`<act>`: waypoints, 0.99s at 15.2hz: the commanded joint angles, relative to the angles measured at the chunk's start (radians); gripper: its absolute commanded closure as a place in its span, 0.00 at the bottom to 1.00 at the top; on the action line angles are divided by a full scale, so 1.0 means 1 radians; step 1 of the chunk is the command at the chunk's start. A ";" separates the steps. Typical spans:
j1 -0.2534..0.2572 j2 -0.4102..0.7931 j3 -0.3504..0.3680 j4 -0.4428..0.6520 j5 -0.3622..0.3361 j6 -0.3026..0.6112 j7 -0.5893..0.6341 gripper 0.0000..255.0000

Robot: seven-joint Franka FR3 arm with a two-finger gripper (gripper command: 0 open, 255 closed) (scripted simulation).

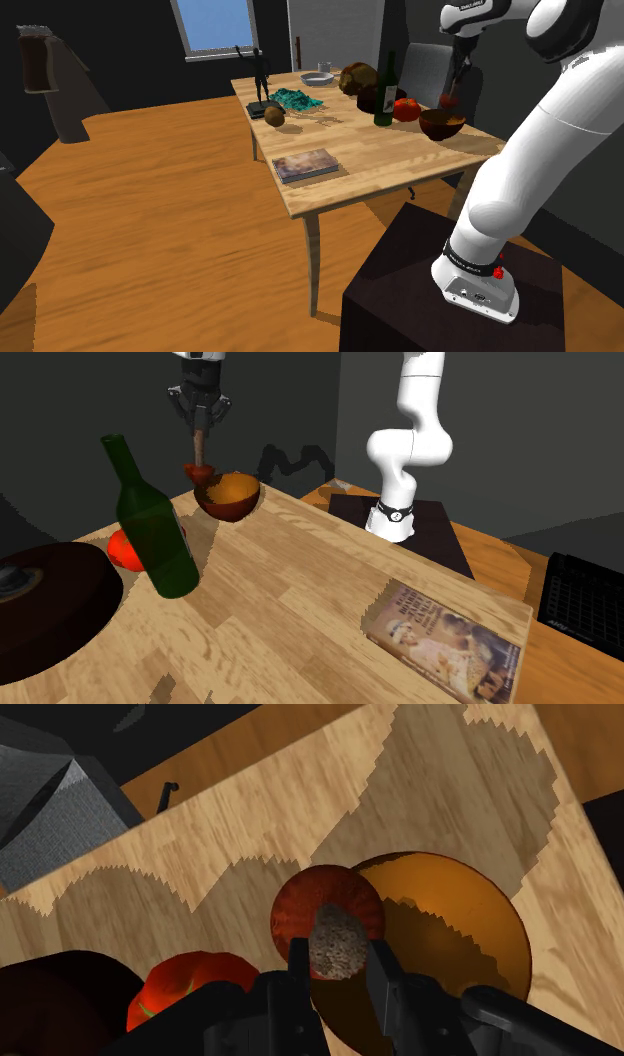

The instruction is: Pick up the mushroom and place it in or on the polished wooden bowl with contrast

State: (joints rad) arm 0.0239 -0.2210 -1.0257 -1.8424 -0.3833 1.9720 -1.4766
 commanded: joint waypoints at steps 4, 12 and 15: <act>-0.005 -0.003 -0.006 -0.068 -0.012 0.065 0.017 1.00; -0.006 0.015 -0.032 -0.163 -0.015 0.172 0.030 1.00; -0.006 0.019 -0.037 -0.176 -0.014 0.189 0.031 1.00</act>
State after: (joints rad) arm 0.0176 -0.2047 -1.0599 -2.0149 -0.3991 2.1548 -1.4445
